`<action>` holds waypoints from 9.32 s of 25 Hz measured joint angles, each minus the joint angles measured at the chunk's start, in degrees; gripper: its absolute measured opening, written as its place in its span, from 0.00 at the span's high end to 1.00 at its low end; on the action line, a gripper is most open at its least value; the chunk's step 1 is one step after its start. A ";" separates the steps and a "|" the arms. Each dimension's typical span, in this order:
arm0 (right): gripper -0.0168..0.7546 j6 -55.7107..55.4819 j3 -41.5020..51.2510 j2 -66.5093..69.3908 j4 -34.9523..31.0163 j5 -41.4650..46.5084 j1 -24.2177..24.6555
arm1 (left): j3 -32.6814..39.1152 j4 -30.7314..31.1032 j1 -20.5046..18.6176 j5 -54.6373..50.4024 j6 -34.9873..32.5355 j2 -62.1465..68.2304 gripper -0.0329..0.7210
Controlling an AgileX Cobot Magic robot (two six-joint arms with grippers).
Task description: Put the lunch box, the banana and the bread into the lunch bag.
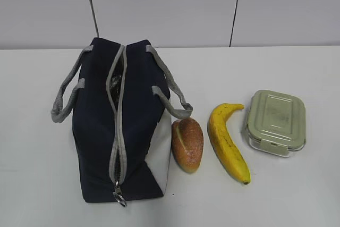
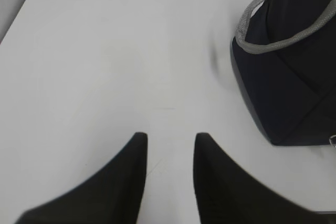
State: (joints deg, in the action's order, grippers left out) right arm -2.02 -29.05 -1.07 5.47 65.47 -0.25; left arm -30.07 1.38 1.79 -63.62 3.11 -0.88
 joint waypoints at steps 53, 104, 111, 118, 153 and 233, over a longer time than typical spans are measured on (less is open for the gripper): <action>0.27 0.00 0.00 0.00 0.00 0.00 0.00 | -28.98 -18.51 1.85 0.19 0.06 59.07 0.44; 0.27 0.00 0.00 0.00 0.00 0.00 0.00 | -49.80 -19.77 17.05 1.82 1.18 95.55 0.96; 0.27 0.00 0.00 0.00 0.00 0.00 0.00 | -49.80 -19.77 17.05 1.69 1.18 95.55 0.96; 0.27 0.00 0.00 0.00 0.00 0.00 0.00 | -49.80 -19.77 17.05 1.63 1.18 95.55 0.96; 0.27 20.10 -4.29 62.42 -35.93 -27.06 2.14 | -49.80 -19.24 17.05 1.28 1.23 95.55 0.96; 0.47 66.16 -26.04 117.34 -87.57 -2.18 22.98 | -49.80 -18.91 17.05 1.65 1.23 95.55 0.96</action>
State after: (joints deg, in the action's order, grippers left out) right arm 64.14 -55.09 116.27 -82.11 63.29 22.73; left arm -79.87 -17.53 18.83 -61.97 4.34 94.67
